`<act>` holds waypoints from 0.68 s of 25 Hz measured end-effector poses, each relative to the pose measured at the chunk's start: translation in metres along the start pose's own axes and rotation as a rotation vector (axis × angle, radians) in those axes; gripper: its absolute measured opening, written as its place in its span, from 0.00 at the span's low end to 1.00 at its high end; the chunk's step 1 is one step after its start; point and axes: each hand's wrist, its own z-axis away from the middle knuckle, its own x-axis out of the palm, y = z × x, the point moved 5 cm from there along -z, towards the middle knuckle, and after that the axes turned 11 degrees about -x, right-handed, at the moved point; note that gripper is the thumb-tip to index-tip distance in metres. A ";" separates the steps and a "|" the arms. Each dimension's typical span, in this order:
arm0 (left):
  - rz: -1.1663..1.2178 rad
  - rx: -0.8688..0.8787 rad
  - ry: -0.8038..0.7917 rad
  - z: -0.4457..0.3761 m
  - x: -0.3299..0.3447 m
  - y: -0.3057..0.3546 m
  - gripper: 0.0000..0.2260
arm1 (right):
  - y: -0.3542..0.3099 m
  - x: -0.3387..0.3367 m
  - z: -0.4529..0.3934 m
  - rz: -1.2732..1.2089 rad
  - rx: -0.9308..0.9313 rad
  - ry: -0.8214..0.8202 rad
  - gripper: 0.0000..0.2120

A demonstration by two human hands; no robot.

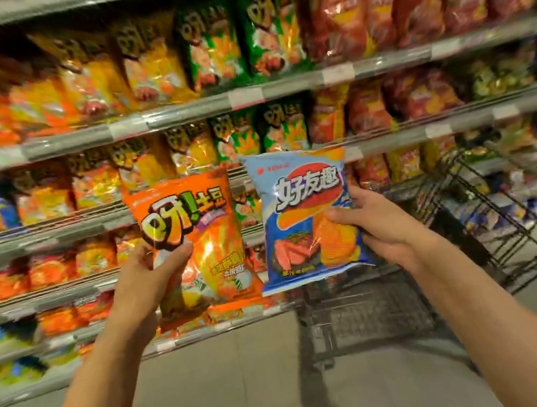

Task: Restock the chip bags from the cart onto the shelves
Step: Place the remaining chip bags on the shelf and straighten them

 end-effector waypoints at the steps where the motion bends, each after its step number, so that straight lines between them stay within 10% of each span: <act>1: 0.007 -0.005 0.001 0.007 -0.008 0.002 0.12 | -0.001 0.014 -0.003 0.005 -0.005 -0.046 0.26; 17: 0.008 -0.153 0.160 -0.093 -0.006 0.016 0.27 | 0.027 0.037 -0.163 0.093 0.002 -0.277 0.26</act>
